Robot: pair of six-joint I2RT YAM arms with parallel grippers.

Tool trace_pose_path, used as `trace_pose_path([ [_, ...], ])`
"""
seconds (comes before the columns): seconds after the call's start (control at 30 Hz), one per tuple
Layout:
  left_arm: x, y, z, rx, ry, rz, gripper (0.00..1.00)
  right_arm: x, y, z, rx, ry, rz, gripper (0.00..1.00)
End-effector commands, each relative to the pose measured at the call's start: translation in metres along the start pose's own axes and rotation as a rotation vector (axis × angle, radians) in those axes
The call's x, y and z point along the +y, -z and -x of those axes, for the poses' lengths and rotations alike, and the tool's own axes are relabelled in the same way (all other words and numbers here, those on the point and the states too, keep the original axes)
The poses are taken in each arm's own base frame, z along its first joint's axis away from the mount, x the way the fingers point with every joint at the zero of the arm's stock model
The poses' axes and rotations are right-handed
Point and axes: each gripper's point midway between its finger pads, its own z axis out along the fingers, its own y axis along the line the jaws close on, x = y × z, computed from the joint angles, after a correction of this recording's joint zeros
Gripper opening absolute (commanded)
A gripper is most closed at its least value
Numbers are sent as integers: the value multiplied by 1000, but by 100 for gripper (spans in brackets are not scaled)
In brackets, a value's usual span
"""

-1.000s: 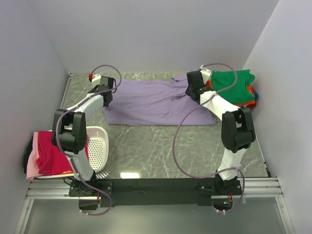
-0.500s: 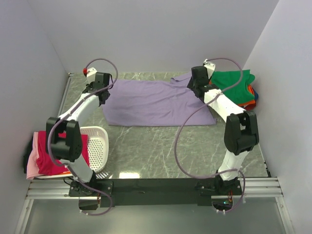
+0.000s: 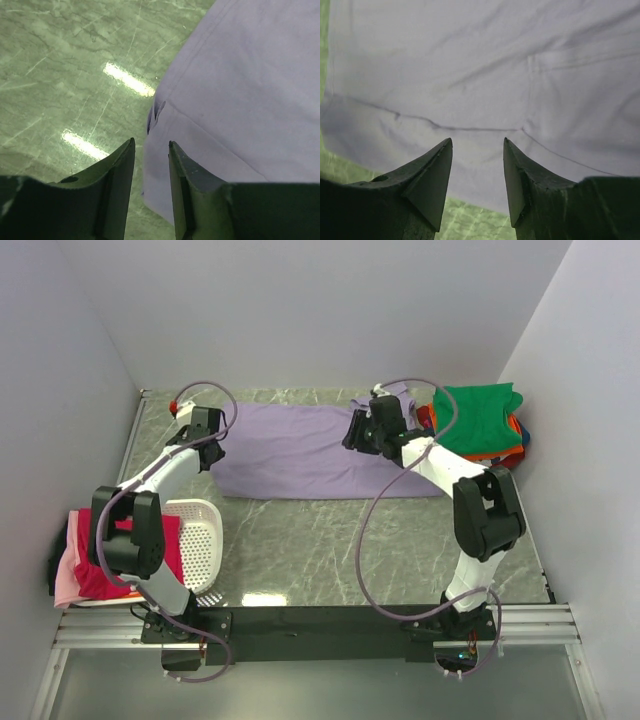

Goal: Fold and stack the t-shirts
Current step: Fold the tshirt

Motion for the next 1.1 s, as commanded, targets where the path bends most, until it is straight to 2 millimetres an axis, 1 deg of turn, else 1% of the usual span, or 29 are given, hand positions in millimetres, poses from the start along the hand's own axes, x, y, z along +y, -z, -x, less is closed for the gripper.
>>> trace_pose_path([
  [0.0, -8, -1, 6, -21, 31, -38, 39, 6, -9, -14, 65, -20, 73, 52],
  [0.07, -1, -3, 2, -19, 21, -9, 39, 12, -10, -25, 104, -19, 108, 50],
  [0.17, 6, -7, 3, -20, 20, 15, 39, 38, -8, -38, 124, 31, 187, 50],
  [0.2, 12, -10, 3, -16, 27, 24, 39, 53, -6, -48, 149, 59, 211, 50],
  [0.23, 12, -11, 4, -9, 38, 9, 39, 66, -5, -47, 147, 80, 238, 50],
  [0.27, 11, -12, 6, -12, 49, -2, 39, 74, -8, -54, 167, 92, 254, 50],
  [0.3, 15, -14, 6, -5, 60, -4, 39, 93, -7, -66, 185, 120, 292, 50],
  [0.33, 13, -14, 5, 2, 68, -19, 39, 106, -7, -64, 176, 129, 312, 50],
  [0.37, 12, -15, 6, 3, 74, -28, 39, 110, -13, -72, 188, 138, 308, 50],
  [0.4, 9, -15, 5, 8, 74, -41, 39, 113, -16, -75, 189, 144, 298, 50],
  [0.43, 8, -16, 3, 15, 74, -48, 38, 117, -23, -79, 189, 150, 282, 50],
  [0.53, 1, -18, -6, 47, 68, -88, 38, 117, -34, -86, 216, 144, 264, 49],
  [0.63, -2, -22, -16, 78, 46, -108, 38, 102, -49, -95, 236, 153, 207, 49],
  [0.8, -2, -30, -26, 114, 24, -101, 37, 87, -59, -107, 262, 158, 138, 49],
  [0.83, -2, -31, -27, 117, 21, -98, 37, 84, -61, -106, 258, 156, 119, 49],
  [0.93, -5, -36, -34, 146, 10, -107, 37, 69, -69, -112, 277, 148, 48, 49],
  [0.97, -7, -36, -34, 151, 10, -114, 37, 65, -70, -111, 278, 144, 33, 49],
  [1.07, -10, -38, -37, 159, 7, -130, 37, 48, -73, -116, 306, 123, -23, 49],
])
